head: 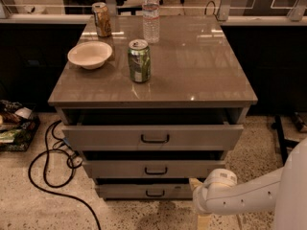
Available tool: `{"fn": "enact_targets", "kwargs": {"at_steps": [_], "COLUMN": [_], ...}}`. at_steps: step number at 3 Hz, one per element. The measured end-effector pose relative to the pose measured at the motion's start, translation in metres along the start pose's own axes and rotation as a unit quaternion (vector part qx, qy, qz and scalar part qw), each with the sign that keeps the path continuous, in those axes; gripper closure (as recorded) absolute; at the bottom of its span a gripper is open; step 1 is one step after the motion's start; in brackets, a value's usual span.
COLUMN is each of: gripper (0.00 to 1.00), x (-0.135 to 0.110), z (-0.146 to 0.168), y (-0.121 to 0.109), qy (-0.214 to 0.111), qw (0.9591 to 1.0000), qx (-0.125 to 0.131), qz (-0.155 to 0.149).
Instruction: Open bottom drawer
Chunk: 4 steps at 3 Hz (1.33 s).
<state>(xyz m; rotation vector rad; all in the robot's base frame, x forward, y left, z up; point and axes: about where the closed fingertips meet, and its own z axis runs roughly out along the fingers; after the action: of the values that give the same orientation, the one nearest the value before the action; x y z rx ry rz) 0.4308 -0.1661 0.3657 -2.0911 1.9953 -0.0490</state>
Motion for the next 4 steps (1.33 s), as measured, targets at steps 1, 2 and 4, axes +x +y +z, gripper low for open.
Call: {"fn": "enact_targets", "kwargs": {"at_steps": [1, 2, 4], "gripper": [0.00, 0.00, 0.00], "x": [0.018, 0.030, 0.002], "z": [0.012, 0.020, 0.067], "y": [0.025, 0.046, 0.047], "qy": [0.032, 0.055, -0.017], "qw": [0.9994, 0.9983, 0.9994], "qx": [-0.015, -0.014, 0.026], "qz": [-0.008, -0.013, -0.010]}}
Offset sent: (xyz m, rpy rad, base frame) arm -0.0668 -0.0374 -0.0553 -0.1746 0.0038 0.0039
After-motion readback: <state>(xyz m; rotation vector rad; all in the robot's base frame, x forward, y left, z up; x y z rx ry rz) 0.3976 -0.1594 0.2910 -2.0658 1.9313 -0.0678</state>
